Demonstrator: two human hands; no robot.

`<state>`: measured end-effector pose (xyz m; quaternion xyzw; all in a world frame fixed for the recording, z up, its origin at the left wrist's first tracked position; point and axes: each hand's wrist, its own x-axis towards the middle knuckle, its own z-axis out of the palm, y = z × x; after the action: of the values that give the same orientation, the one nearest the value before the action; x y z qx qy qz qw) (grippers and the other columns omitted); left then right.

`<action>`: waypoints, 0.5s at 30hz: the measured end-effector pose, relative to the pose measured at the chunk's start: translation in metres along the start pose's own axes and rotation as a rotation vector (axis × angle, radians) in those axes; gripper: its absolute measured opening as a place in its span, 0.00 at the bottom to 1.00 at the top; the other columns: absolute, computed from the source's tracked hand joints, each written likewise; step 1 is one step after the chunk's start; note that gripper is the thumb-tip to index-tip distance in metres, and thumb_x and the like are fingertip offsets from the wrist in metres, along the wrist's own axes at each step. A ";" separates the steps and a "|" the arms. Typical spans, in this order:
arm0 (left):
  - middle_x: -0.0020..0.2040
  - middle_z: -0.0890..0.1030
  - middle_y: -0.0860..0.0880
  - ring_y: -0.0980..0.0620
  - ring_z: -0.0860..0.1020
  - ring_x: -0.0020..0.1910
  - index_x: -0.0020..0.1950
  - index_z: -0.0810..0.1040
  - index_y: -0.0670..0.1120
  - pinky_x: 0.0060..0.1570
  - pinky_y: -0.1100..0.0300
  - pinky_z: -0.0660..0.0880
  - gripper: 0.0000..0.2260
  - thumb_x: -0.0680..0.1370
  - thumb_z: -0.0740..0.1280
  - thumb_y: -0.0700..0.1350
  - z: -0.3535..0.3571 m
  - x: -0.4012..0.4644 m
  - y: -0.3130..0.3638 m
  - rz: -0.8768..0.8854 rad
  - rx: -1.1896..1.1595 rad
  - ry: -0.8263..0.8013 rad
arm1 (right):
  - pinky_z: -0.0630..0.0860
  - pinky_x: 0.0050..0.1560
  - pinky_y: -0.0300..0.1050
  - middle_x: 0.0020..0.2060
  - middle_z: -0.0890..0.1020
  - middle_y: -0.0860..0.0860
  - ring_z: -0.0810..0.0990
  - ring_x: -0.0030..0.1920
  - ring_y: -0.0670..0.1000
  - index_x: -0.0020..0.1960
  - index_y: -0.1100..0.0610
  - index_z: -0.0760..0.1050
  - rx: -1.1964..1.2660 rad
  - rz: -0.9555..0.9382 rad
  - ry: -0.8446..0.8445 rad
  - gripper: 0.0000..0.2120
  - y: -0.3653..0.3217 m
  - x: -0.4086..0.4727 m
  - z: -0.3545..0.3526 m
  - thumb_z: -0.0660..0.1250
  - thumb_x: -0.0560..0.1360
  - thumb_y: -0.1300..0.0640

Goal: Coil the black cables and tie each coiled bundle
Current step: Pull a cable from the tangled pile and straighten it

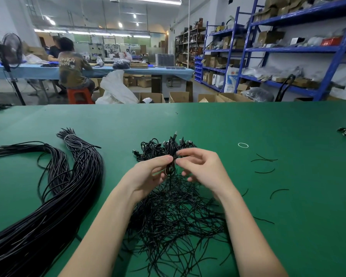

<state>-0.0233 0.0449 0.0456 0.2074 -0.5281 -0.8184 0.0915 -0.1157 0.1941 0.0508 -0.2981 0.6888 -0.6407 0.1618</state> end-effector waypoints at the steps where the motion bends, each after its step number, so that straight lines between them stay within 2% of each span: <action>1: 0.41 0.85 0.50 0.58 0.77 0.31 0.37 0.88 0.46 0.31 0.67 0.75 0.05 0.63 0.78 0.44 -0.001 -0.001 0.001 -0.047 -0.057 0.006 | 0.80 0.35 0.39 0.43 0.88 0.45 0.83 0.33 0.46 0.52 0.48 0.84 -0.079 -0.079 0.002 0.09 0.000 0.000 -0.002 0.75 0.76 0.60; 3: 0.39 0.85 0.48 0.57 0.78 0.29 0.35 0.87 0.44 0.28 0.67 0.76 0.03 0.63 0.78 0.41 -0.002 -0.002 0.004 -0.096 -0.145 -0.001 | 0.81 0.41 0.38 0.45 0.87 0.40 0.83 0.33 0.47 0.53 0.43 0.84 -0.247 -0.226 0.026 0.13 0.001 -0.001 -0.004 0.75 0.75 0.60; 5: 0.38 0.85 0.48 0.56 0.78 0.29 0.34 0.87 0.43 0.27 0.67 0.77 0.02 0.64 0.77 0.40 -0.002 -0.004 0.005 -0.117 -0.173 -0.019 | 0.79 0.44 0.34 0.47 0.85 0.35 0.82 0.33 0.45 0.52 0.41 0.84 -0.397 -0.342 0.086 0.11 0.002 -0.002 -0.006 0.78 0.73 0.54; 7: 0.37 0.84 0.47 0.56 0.78 0.29 0.34 0.86 0.42 0.27 0.66 0.77 0.02 0.64 0.77 0.39 -0.002 -0.005 0.005 -0.135 -0.195 -0.029 | 0.79 0.44 0.37 0.49 0.84 0.33 0.82 0.35 0.45 0.52 0.40 0.84 -0.478 -0.421 0.109 0.10 0.001 -0.003 -0.009 0.78 0.71 0.46; 10: 0.38 0.83 0.46 0.55 0.78 0.28 0.36 0.86 0.41 0.27 0.66 0.77 0.03 0.64 0.77 0.38 -0.003 -0.002 0.003 -0.149 -0.231 -0.039 | 0.79 0.42 0.41 0.51 0.83 0.33 0.82 0.36 0.46 0.54 0.40 0.84 -0.575 -0.510 0.104 0.12 0.003 -0.003 -0.012 0.77 0.71 0.42; 15: 0.37 0.82 0.46 0.54 0.78 0.28 0.35 0.86 0.41 0.27 0.65 0.77 0.04 0.63 0.78 0.38 -0.003 0.001 0.002 -0.170 -0.246 -0.059 | 0.75 0.35 0.36 0.47 0.84 0.35 0.81 0.34 0.46 0.50 0.42 0.86 -0.564 -0.598 0.182 0.12 0.006 -0.002 -0.010 0.73 0.72 0.38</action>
<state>-0.0229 0.0415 0.0461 0.2145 -0.4067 -0.8875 0.0311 -0.1214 0.2034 0.0455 -0.4599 0.7317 -0.4696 -0.1807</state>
